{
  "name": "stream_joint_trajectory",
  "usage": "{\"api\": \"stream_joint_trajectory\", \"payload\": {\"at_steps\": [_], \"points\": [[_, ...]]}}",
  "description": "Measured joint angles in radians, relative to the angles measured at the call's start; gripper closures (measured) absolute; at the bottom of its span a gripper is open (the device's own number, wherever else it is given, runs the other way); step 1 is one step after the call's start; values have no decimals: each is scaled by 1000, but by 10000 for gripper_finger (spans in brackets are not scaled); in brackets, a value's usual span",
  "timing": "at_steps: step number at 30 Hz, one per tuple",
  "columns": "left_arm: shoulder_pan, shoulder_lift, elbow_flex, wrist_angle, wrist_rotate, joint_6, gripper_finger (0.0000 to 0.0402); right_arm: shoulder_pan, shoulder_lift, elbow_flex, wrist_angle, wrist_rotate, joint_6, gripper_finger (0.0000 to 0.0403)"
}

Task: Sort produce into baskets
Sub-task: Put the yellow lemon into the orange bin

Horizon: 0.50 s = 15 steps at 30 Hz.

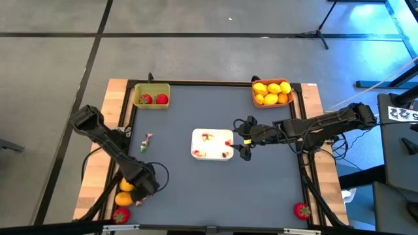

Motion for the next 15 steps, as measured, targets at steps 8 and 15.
{"api": "stream_joint_trajectory", "payload": {"at_steps": [8,15], "points": [[22,-3,-8,-2,23,27,83,0,0,0,1,1,0,68],[69,-23,52,-105,-38,113,83,0,0,0,-4,1,0,68]]}}
